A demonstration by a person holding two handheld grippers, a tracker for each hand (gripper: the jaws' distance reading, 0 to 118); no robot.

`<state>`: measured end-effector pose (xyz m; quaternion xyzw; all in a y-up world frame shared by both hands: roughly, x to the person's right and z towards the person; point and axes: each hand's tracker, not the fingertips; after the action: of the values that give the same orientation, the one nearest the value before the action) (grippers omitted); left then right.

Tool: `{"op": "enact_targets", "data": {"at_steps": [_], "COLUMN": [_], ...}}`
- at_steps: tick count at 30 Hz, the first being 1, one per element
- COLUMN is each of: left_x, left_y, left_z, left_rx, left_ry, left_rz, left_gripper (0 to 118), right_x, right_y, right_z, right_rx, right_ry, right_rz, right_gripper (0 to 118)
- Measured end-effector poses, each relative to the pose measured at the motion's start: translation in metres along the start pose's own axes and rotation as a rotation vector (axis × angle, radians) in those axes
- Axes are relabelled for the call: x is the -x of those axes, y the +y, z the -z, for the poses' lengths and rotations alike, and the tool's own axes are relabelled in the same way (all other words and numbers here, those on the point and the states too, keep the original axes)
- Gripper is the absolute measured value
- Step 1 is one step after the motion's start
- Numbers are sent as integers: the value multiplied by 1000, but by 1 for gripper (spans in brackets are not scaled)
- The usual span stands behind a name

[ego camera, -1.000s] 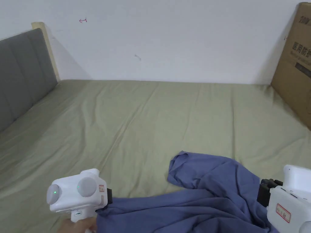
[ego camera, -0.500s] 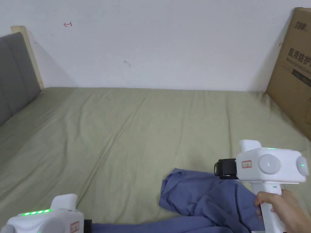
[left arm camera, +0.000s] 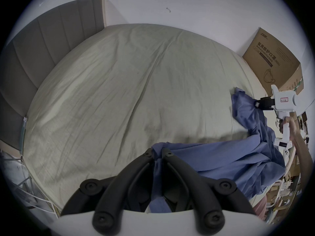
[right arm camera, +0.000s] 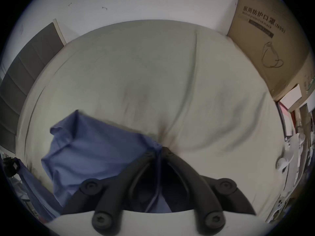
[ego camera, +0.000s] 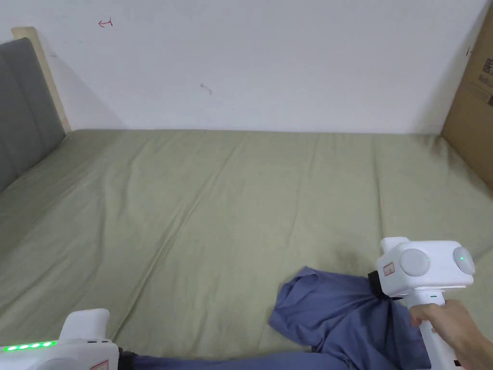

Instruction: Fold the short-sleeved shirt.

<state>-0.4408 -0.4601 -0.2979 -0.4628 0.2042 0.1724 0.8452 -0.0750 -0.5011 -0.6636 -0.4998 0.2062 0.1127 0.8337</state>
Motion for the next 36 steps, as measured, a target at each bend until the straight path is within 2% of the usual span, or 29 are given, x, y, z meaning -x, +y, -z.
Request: {"op": "enact_targets", "data": {"at_steps": [1, 2, 5, 8, 14, 17, 20, 24, 29, 33, 36], "left_x": [-2, -2, 0, 3, -4, -12, -27, -51, -63, -67, -66], "left_y": [0, 0, 5, 17, 44, 56, 69, 89, 135, 182, 225], "left_z": [-3, -6, -21, -42, -119, -159, -195, -235, -264, -281, -292], "left_rx": [0, -7, -19, -70, -202, -268, -330, -413, -481, -544, -601], "left_ry": [10, 14, 5, 35, 45, 26, 0, 33, 66, 72, 80], "left_rz": [5, 13, -4, 4, 35, 54, 77, 142, 148, 122, 89], "left_gripper": [5, 5, 5, 5, 5, 5, 5, 5, 5, 5, 5], "right_x": [-4, -8, -13, -34, -87, -109, -116, -112, -114, -120, -119], "right_y": [0, 0, -4, -1, 3, -4, -15, -22, -5, 37, 80], "right_z": [-5, -13, -61, -118, -250, -313, -364, -411, -443, -457, -469], "right_rx": [14, -2, -104, -177, -356, -446, -528, -588, -654, -696, -719], "right_ry": [45, 41, 14, 26, -31, -4, -10, -31, 18, 37, 33], "right_rz": [59, 86, 135, 189, 191, 209, 238, 260, 338, 381, 368], "right_gripper": [5, 5, 5, 5, 5, 5, 5, 5, 5, 5, 5]}}
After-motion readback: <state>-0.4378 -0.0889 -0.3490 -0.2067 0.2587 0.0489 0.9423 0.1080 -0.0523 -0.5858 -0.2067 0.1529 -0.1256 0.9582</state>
